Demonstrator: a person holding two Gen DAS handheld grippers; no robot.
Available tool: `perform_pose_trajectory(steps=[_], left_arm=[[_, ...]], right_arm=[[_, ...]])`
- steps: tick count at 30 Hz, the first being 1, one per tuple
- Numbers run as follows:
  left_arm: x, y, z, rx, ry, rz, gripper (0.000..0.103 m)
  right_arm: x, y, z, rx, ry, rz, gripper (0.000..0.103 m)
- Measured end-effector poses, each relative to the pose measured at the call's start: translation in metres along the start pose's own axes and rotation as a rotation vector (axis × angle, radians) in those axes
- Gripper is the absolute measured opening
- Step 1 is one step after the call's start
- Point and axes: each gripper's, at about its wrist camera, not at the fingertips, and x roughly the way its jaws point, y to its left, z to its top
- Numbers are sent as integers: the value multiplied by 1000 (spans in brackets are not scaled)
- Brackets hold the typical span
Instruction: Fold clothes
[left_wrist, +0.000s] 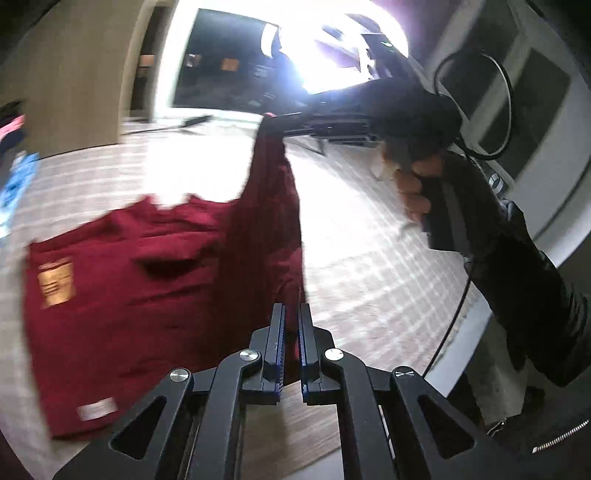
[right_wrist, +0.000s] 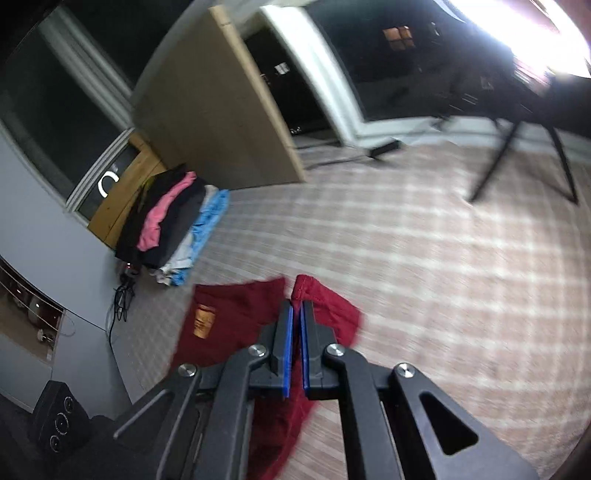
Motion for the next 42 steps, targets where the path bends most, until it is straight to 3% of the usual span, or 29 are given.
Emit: perform_pose_trajectory(steps=[6, 12, 19, 23, 26, 27, 28, 30, 32, 34, 36, 38, 41, 42], left_arm=[[-48, 85, -27, -112, -27, 46, 6], [-69, 139, -51, -138, 6, 94, 6], [-58, 164, -72, -139, 57, 84, 6], [-53, 168, -79, -150, 86, 79, 6], [-47, 169, -83, -153, 121, 89, 8], [-48, 171, -84, -158, 131, 93, 9], [-50, 172, -85, -164, 135, 90, 10], [-59, 174, -84, -162, 139, 105, 11], [-71, 177, -80, -153, 138, 129, 11], [-76, 177, -64, -116, 122, 149, 11], [-76, 176, -45, -76, 105, 161, 11], [-69, 172, -28, -40, 94, 143, 11], [-50, 160, -8, 29, 114, 72, 29], [-39, 157, -6, 62, 135, 71, 29]], right_arm=[[82, 77, 33, -47, 46, 13, 4], [177, 136, 45, -117, 146, -2, 4], [247, 163, 29, -171, 257, -63, 4], [270, 169, 20, -175, 304, -51, 4], [283, 174, 14, -192, 338, -20, 12], [283, 174, 14, -186, 352, -6, 22], [277, 174, 17, -182, 346, 1, 25], [255, 171, 24, -179, 305, 15, 25], [219, 158, 34, -179, 235, 33, 32], [178, 130, 35, -186, 157, -17, 33], [143, 110, 20, -200, 97, -95, 33], [125, 100, -11, -185, 96, -156, 33], [125, 91, -46, -156, 138, -189, 33], [129, 92, -58, -165, 154, -196, 33]])
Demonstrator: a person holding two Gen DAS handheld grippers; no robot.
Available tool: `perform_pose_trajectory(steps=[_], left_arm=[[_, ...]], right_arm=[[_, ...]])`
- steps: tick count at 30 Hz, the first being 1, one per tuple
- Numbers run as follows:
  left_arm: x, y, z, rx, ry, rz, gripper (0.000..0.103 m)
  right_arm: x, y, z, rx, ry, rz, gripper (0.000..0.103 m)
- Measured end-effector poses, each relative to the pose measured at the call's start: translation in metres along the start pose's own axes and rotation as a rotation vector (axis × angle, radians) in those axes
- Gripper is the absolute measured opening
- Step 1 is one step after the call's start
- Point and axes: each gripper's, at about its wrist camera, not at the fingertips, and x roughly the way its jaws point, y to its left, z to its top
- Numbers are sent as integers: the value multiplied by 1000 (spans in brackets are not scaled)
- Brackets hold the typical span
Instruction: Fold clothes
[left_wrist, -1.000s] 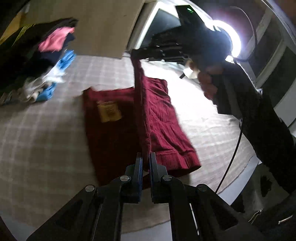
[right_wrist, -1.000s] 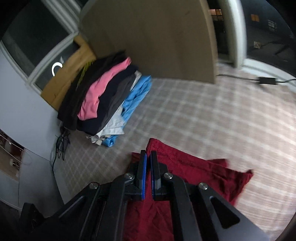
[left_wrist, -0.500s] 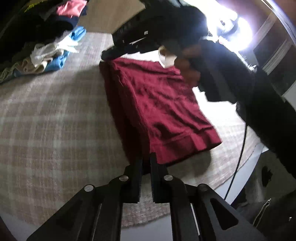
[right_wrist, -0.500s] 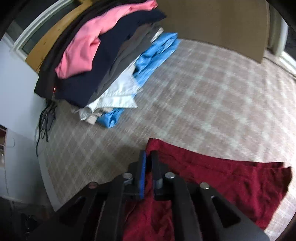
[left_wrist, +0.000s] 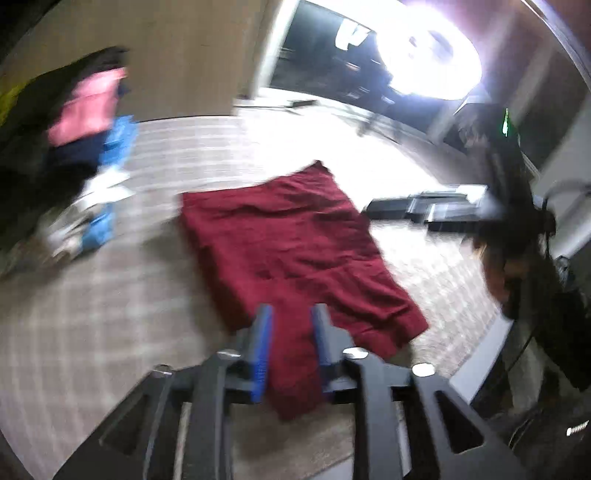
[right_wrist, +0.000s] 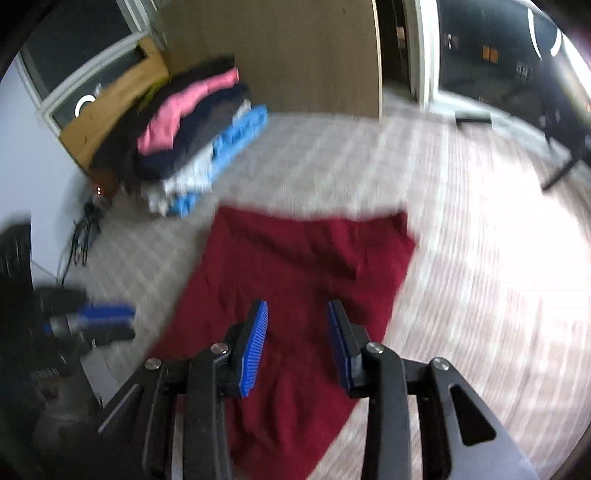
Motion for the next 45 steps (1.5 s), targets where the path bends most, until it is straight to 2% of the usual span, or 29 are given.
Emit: perform_pose_trajectory(steps=[2, 5, 9, 11, 12, 14, 17, 20, 23, 25, 26, 28, 30, 36, 38, 39, 40, 42, 43, 45], left_arm=[[25, -1, 3, 55, 49, 51, 27], [52, 12, -4, 44, 123, 102, 25], [51, 24, -10, 26, 127, 105, 22], [43, 29, -9, 7, 114, 102, 23], [37, 35, -6, -24, 99, 96, 24], [31, 50, 3, -88, 85, 92, 34], [35, 65, 17, -151, 89, 121, 35], [46, 70, 25, -168, 97, 145, 35], [56, 68, 26, -178, 116, 138, 35], [59, 63, 25, -169, 126, 145, 36], [62, 62, 25, -176, 133, 152, 36], [67, 60, 24, -185, 147, 166, 36], [73, 56, 24, -174, 162, 184, 37], [84, 39, 28, -108, 189, 274, 36], [89, 34, 30, -93, 190, 290, 36], [91, 32, 31, -86, 191, 298, 35], [93, 30, 31, -81, 191, 300, 31], [94, 27, 32, -73, 188, 287, 20], [95, 25, 32, -62, 184, 277, 6], [98, 20, 32, -45, 164, 276, 4]], right_arm=[[10, 8, -22, -20, 33, -14, 33], [25, 13, -48, -41, 77, -48, 33], [26, 14, -62, -62, 100, -57, 34], [9, 0, -61, 5, 58, -25, 34], [1, -11, -61, 54, 30, -35, 34], [-6, -33, -58, 145, 3, -61, 35], [-10, -64, -49, 256, -14, -86, 35], [-1, -69, -40, 248, 19, -83, 35], [6, -68, -37, 233, 35, -59, 36], [10, -69, -38, 227, 39, -46, 49], [15, -68, -39, 222, 44, -45, 50], [26, -70, -45, 225, 74, -33, 51], [24, -70, -50, 207, 63, -22, 54], [27, -54, -56, 114, 86, -56, 54], [31, -46, -57, 67, 90, -71, 49], [33, -44, -57, 56, 89, -64, 43], [33, -43, -57, 50, 87, -54, 35], [33, -44, -58, 45, 82, -31, 27], [33, -47, -59, 61, 79, 0, 16], [34, -56, -61, 104, 74, 78, 9]])
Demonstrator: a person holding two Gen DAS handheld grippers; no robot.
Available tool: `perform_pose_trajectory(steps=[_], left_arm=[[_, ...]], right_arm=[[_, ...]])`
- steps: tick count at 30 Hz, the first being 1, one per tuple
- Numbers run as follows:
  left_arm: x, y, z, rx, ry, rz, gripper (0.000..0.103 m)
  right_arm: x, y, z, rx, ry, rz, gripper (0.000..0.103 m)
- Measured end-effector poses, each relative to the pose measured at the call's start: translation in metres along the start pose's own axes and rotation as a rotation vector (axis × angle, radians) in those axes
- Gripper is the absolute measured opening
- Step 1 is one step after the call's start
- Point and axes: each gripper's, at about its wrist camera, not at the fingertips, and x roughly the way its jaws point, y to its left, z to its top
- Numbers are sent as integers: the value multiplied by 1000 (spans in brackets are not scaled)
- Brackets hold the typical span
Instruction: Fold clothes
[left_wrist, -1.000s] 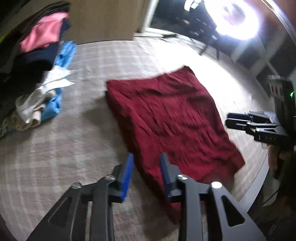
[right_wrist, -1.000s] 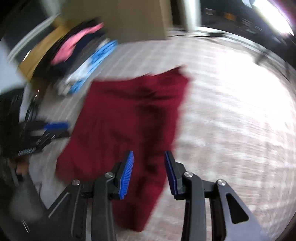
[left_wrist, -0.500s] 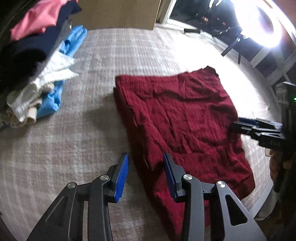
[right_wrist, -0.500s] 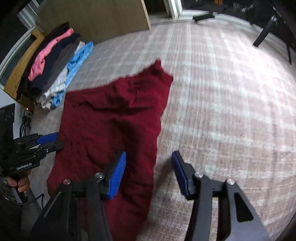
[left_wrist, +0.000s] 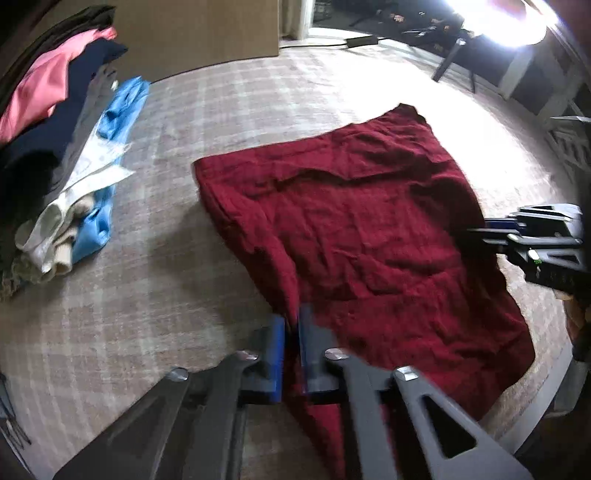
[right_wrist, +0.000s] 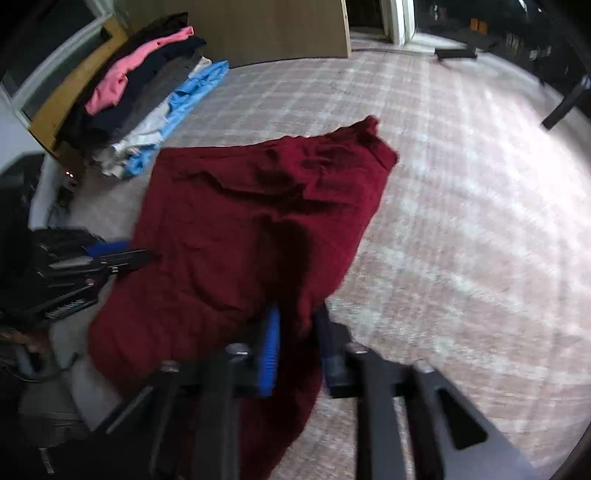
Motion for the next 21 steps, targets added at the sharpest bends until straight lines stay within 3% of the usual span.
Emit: perform_pose_trajectory(steps=[2, 7, 10, 15, 18, 21], left_arm=[[0, 0, 0, -4, -20, -14, 4], [-29, 21, 0, -108, -111, -165, 4], [-58, 35, 0, -159, -182, -248, 4], [-123, 34, -18, -148, -263, -299, 4], [-148, 34, -21, -135, -259, -325, 4], [-152, 39, -20, -121, -227, -336, 4]], right_arm=[[-1, -11, -1, 56, -10, 81, 8], [-22, -37, 0, 223, -92, 255, 6], [-53, -33, -1, 220, -155, 290, 6], [-109, -14, -13, 197, -225, 333, 6], [-149, 0, -20, 160, -242, 343, 6], [-142, 1, -9, 157, -201, 317, 6]])
